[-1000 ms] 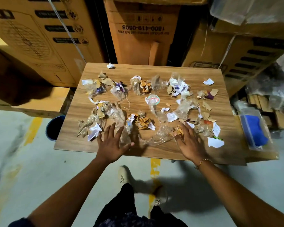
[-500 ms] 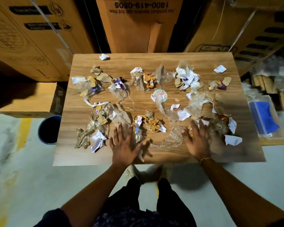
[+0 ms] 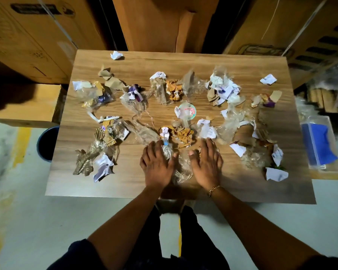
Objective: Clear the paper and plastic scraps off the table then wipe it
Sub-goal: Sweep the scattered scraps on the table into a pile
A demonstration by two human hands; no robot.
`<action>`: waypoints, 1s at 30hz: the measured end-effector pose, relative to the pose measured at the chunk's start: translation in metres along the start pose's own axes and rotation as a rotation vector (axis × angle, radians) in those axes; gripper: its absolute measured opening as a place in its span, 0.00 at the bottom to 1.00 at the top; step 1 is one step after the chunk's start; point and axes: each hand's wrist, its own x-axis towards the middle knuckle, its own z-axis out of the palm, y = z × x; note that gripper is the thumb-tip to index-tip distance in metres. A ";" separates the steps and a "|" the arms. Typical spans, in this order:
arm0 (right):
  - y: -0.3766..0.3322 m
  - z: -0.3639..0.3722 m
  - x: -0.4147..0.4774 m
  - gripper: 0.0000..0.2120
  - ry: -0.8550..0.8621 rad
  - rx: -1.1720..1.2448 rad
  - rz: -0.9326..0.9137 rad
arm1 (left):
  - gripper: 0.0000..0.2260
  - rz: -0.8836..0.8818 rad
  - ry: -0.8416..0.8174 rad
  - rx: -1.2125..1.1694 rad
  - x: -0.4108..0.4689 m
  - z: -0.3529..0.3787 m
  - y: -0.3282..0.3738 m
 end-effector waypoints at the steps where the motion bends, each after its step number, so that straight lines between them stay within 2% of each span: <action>1: -0.007 0.003 0.000 0.42 -0.005 0.007 -0.013 | 0.40 0.006 0.010 -0.005 -0.001 0.002 0.006; 6: -0.031 0.014 0.000 0.41 0.007 0.096 -0.035 | 0.41 0.003 0.001 -0.039 -0.003 0.010 0.033; 9: -0.030 0.006 0.004 0.38 0.115 0.214 -0.052 | 0.45 -0.030 -0.013 -0.043 0.001 0.000 0.032; 14: -0.009 -0.015 0.009 0.33 0.220 0.069 -0.119 | 0.43 0.044 0.049 -0.030 -0.003 -0.034 0.000; 18: 0.023 -0.012 0.017 0.36 0.198 0.047 -0.095 | 0.37 -0.090 0.236 -0.084 0.002 -0.062 -0.056; 23: 0.038 0.000 0.014 0.39 0.141 0.013 -0.091 | 0.29 -0.346 0.509 -0.112 0.015 -0.089 -0.130; 26: 0.039 0.005 0.015 0.39 0.149 0.011 -0.072 | 0.32 -0.504 0.495 -0.160 0.028 -0.095 -0.156; 30: 0.037 0.010 0.015 0.37 0.150 0.002 -0.055 | 0.36 -0.459 0.410 -0.122 0.041 -0.086 -0.159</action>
